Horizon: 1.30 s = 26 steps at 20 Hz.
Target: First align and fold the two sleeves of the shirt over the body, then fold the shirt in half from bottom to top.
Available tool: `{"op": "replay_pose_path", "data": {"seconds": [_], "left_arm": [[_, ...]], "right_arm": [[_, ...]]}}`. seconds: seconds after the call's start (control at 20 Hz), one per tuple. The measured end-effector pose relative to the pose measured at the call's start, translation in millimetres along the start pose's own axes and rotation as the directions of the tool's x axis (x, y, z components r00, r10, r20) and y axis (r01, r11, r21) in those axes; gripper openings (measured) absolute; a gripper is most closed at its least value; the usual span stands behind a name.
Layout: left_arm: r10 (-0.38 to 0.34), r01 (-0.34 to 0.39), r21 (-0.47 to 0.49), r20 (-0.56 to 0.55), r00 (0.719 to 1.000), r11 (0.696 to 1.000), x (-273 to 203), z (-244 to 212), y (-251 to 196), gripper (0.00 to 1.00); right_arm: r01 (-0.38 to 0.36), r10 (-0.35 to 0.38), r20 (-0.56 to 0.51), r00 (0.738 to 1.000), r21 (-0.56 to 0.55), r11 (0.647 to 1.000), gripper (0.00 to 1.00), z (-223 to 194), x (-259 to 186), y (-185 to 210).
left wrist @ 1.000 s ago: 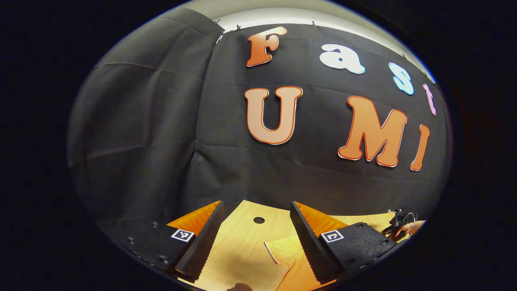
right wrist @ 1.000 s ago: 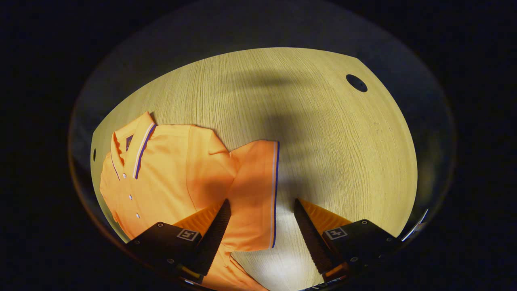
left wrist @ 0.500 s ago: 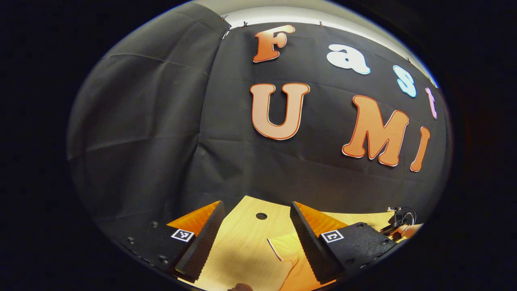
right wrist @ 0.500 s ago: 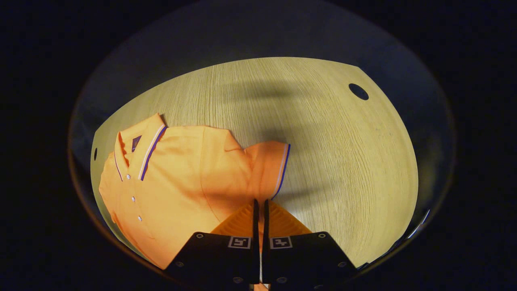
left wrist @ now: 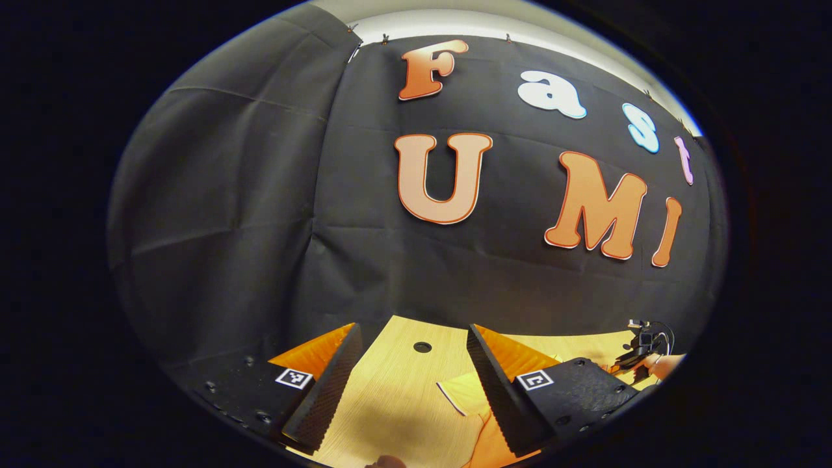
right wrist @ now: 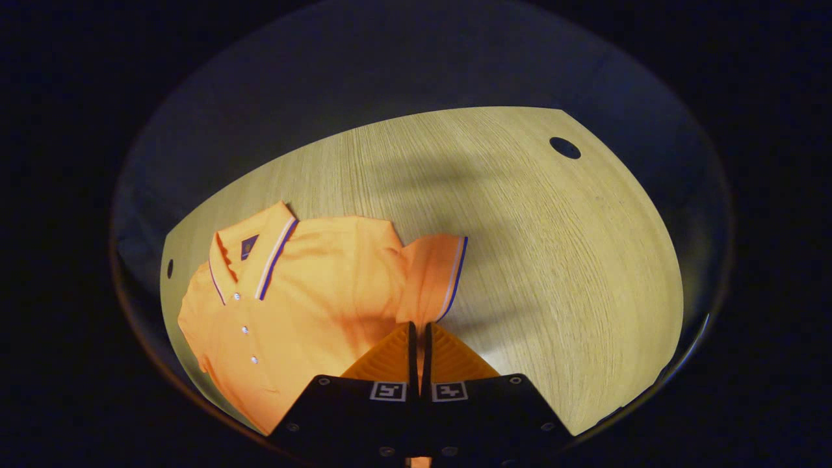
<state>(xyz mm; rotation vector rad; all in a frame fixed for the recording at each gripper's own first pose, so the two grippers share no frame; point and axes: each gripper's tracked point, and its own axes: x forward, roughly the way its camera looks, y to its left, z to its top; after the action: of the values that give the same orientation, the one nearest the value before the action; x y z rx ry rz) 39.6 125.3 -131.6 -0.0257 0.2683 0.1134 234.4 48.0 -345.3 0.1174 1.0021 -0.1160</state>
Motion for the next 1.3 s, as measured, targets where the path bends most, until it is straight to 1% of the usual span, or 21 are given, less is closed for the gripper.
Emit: {"op": "replay_pose_path", "data": {"seconds": [0.1,0.15,0.35,0.45,0.55,0.65,0.75,0.8,1.0,1.05,1.1,1.15,1.2,1.25,1.3], "left_arm": [[-0.018,0.018,-0.004,0.001,1.0,1.0,0.3,0.6,3.2,0.98],[-0.024,0.024,-0.003,0.003,1.0,1.0,0.8,1.8,5.9,0.98],[-0.058,0.059,-0.005,0.019,0.998,0.998,-0.6,11.1,15.4,0.98],[-0.076,0.077,-0.013,0.032,0.997,0.997,-1.6,15.3,20.5,0.98],[-0.09,0.091,-0.016,0.036,0.995,0.996,-2.8,17.2,25.4,0.98],[-0.09,0.09,-0.006,0.036,0.995,0.996,-7.0,17.1,35.5,0.98],[-0.078,0.078,0.0,0.034,0.996,0.997,-9.7,17.4,49.8,0.98],[-0.072,0.072,-0.002,0.031,0.997,0.997,-11.6,15.6,59.4,0.98],[-0.04,0.04,-0.026,0.007,0.999,0.999,-15.2,8.2,88.3,0.98],[-0.034,0.034,-0.032,-0.003,0.999,0.999,-15.6,5.3,92.9,0.98],[-0.021,0.021,-0.038,-0.011,1.0,0.999,-15.7,3.4,100.0,0.98],[-0.015,0.014,-0.046,-0.018,1.0,0.999,-15.9,1.9,104.6,0.98],[-0.011,0.01,-0.056,-0.022,1.0,0.998,-16.6,0.0,106.9,0.98],[-0.011,0.01,-0.067,-0.023,1.0,0.998,-16.8,-1.0,107.9,0.98],[-0.016,0.014,-0.077,-0.025,1.0,0.997,-18.4,-0.2,107.6,0.98]], "right_arm": [[0.005,-0.004,0.033,0.999,-0.01,1.0,0.0,6.5,-16.6,6.1],[-0.006,0.007,0.05,0.999,-0.023,1.0,0.0,10.8,-26.0,13.5],[-0.056,0.065,0.113,0.992,-0.074,0.996,0.0,19.1,-63.4,58.2],[-0.071,0.084,0.121,0.989,-0.106,0.992,0.0,14.8,-73.4,79.7],[-0.041,0.057,0.108,0.993,-0.152,0.988,0.0,3.9,-71.1,93.1],[-0.036,0.053,0.083,0.995,-0.201,0.979,0.0,-11.4,-67.1,107.6],[-0.027,0.049,0.082,0.995,-0.249,0.968,0.0,-18.9,-60.8,120.8],[-0.023,0.047,0.086,0.995,-0.258,0.966,0.02,-21.3,-60.0,124.4],[-0.024,0.042,0.077,0.996,-0.227,0.974,0.03,-24.6,-56.5,138.6],[-0.043,0.06,0.069,0.996,-0.224,0.974,0.02,-26.8,-55.9,143.3],[-0.099,0.109,0.036,0.993,-0.218,0.971,0.06,-34.1,-58.2,155.3],[-0.157,0.161,0.004,0.987,-0.207,0.966,0.07,-40.4,-60.1,170.1],[-0.198,0.202,-0.003,0.979,-0.201,0.959,0.1,-41.8,-59.9,180.9],[-0.221,0.227,0.009,0.974,-0.2,0.955,0.13,-42.1,-60.6,189.3],[-0.243,0.249,0.01,0.968,-0.196,0.95,0.34,-40.3,-62.8,196.3]]}}
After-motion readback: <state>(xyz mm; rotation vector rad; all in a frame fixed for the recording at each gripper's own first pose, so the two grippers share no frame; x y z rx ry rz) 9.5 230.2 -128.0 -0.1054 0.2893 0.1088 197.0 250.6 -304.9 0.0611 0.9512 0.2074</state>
